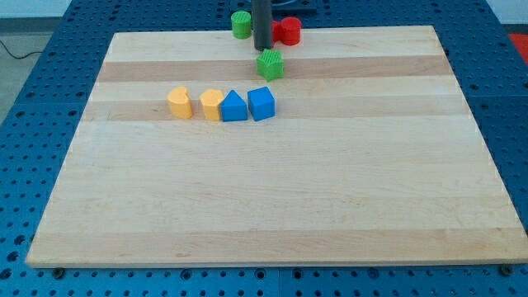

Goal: Place the red star to the right of the green circle

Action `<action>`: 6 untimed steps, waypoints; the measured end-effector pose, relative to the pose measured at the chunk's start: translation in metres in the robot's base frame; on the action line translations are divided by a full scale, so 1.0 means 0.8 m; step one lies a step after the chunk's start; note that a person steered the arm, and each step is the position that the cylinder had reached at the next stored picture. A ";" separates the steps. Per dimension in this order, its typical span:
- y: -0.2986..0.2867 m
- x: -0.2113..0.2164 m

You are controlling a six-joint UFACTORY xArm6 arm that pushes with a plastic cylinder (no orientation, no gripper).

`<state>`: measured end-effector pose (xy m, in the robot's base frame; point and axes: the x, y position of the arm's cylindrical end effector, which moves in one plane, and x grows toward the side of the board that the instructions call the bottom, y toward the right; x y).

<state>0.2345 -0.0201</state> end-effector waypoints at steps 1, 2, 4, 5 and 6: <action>0.000 0.003; 0.011 0.003; 0.023 -0.016; 0.023 -0.027; 0.023 -0.006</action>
